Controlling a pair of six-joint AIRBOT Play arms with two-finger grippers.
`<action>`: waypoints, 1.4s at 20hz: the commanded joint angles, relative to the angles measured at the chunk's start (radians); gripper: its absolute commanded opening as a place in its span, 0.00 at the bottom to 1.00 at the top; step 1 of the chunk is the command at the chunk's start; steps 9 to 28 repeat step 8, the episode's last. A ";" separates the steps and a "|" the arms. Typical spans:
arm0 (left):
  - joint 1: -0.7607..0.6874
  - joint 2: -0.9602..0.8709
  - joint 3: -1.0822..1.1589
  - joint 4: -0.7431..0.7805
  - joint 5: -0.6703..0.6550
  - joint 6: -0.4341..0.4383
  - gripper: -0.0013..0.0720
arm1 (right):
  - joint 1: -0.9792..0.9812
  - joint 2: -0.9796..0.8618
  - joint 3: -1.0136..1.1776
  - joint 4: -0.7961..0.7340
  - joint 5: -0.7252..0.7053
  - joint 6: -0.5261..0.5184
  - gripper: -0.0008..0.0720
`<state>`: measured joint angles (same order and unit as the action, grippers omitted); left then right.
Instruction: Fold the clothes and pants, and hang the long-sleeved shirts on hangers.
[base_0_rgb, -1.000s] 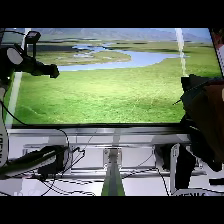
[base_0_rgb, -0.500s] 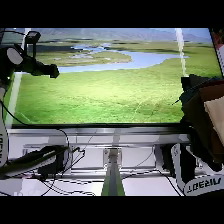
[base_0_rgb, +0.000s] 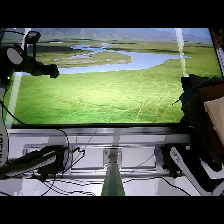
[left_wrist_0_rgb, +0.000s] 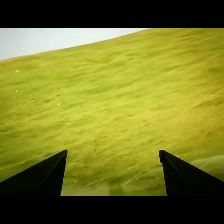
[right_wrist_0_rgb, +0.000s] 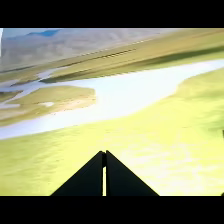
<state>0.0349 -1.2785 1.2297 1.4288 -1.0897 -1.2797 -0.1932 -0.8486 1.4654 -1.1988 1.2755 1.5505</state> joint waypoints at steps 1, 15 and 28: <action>0.001 0.000 0.001 0.000 0.000 0.000 0.88 | 0.346 -0.050 0.000 -0.223 -0.143 -0.016 0.03; 0.001 0.000 0.001 0.000 0.000 0.000 0.88 | 0.443 -0.139 0.000 -0.394 -0.066 0.011 0.03; 0.001 0.000 0.001 0.000 0.000 0.000 0.88 | 0.443 -0.139 0.000 -0.394 -0.066 0.011 0.03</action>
